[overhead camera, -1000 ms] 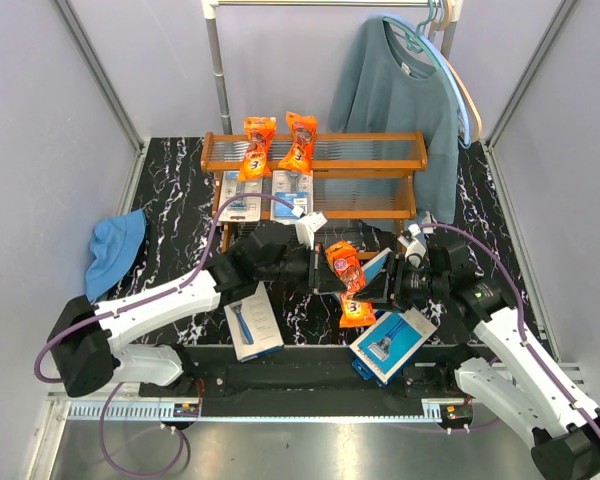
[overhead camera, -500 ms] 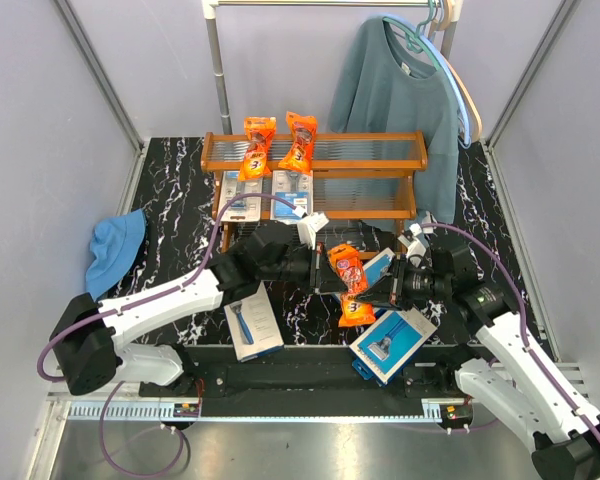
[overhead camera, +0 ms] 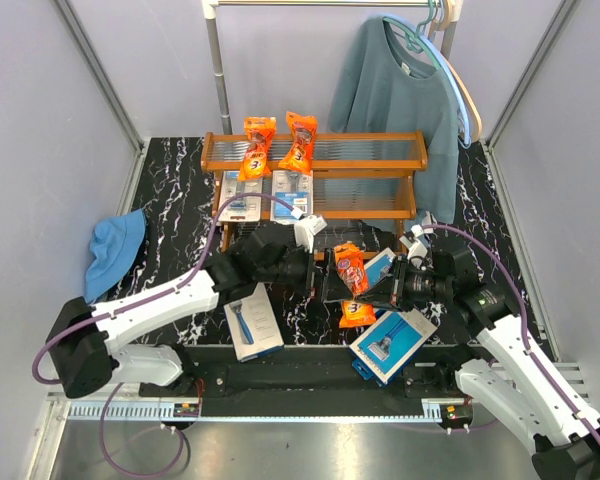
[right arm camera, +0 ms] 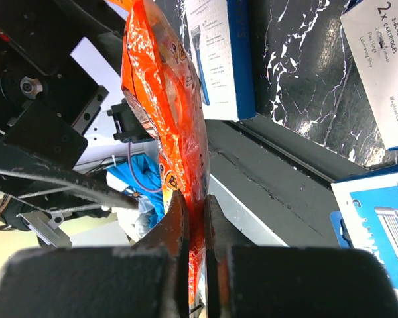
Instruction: Place and organize the shaving razors onto the shelf
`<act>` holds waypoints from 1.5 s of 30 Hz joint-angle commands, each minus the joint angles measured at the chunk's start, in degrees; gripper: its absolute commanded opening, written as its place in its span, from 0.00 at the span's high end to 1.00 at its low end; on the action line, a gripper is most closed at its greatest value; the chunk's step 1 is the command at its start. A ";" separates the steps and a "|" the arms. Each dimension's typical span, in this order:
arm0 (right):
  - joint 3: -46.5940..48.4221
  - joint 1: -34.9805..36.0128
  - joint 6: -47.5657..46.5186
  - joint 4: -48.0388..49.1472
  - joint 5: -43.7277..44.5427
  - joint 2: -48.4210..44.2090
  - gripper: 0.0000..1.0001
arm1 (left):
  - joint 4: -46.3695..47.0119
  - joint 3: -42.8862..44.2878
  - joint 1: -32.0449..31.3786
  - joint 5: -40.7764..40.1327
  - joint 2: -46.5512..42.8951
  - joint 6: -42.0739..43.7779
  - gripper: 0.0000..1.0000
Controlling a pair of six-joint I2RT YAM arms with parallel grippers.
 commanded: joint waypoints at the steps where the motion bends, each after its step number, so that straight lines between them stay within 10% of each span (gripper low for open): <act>1: 0.08 -0.23 0.46 0.96 0.35 -0.44 1.00 | -6.66 3.76 -0.10 -8.91 -4.53 4.56 0.01; 15: 4.29 -0.15 -0.77 0.34 0.61 3.34 1.00 | -44.79 7.62 -0.10 -60.41 -18.50 1.05 0.01; 45: 61.31 -0.32 -15.35 -14.95 6.06 41.74 1.00 | -50.37 1.30 3.59 -60.18 -22.02 0.96 0.01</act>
